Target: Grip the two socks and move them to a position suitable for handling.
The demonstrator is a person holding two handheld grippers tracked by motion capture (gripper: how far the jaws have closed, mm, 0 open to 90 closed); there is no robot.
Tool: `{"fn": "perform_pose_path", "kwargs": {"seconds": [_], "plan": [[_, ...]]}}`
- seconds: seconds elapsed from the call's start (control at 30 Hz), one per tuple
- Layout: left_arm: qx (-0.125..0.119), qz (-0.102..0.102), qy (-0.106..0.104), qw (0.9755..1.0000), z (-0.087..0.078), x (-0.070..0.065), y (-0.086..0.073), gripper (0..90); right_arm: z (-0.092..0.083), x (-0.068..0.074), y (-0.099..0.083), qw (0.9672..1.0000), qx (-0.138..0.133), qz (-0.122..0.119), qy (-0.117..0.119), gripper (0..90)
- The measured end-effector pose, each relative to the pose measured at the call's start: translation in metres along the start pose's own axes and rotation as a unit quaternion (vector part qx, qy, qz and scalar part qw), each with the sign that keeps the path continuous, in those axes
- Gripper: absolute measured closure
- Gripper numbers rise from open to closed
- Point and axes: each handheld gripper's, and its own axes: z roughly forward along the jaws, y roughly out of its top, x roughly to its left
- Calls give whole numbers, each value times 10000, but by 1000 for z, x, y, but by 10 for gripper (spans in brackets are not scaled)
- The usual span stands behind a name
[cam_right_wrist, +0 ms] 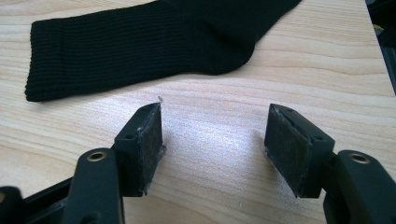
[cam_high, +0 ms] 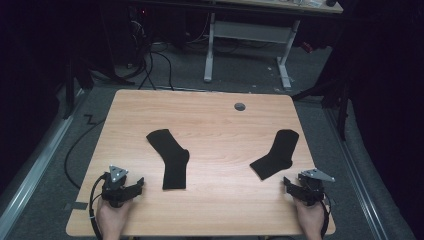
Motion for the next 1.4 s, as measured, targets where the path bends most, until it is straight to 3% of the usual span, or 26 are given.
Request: {"fn": "perform_pose_path", "kwargs": {"seconds": [0.33, 0.53, 0.8, 1.0, 1.1, 1.23, 1.4], "plan": [[-2, 16, 14, 10000, 0, -1, 0, 274, 0, 0, 0, 10000, 1, -6, 10, 377], [8, 22, 18, 10000, 0, -1, 0, 274, -1, 1, 0, 10000, -44, 20, -33, 485], [9, 28, 20, 10000, 0, -1, 0, 276, -2, 2, -1, 10000, -50, -23, 23, 515], [-9, 52, -10, 10000, 2, 0, 2, 295, -2, 2, -1, 9999, -67, -68, 36, 515], [37, 46, 10, 10000, 2, -2, 4, 345, -2, 2, -1, 9999, -68, -74, 32, 513], [49, -80, -178, 9998, 3, -6, 9, 393, -2, 2, -1, 9999, -55, -78, 31, 510], [42, 112, -350, 9993, 8, -18, 17, 424, -2, 2, -1, 9999, -64, -89, 27, 508]]}}
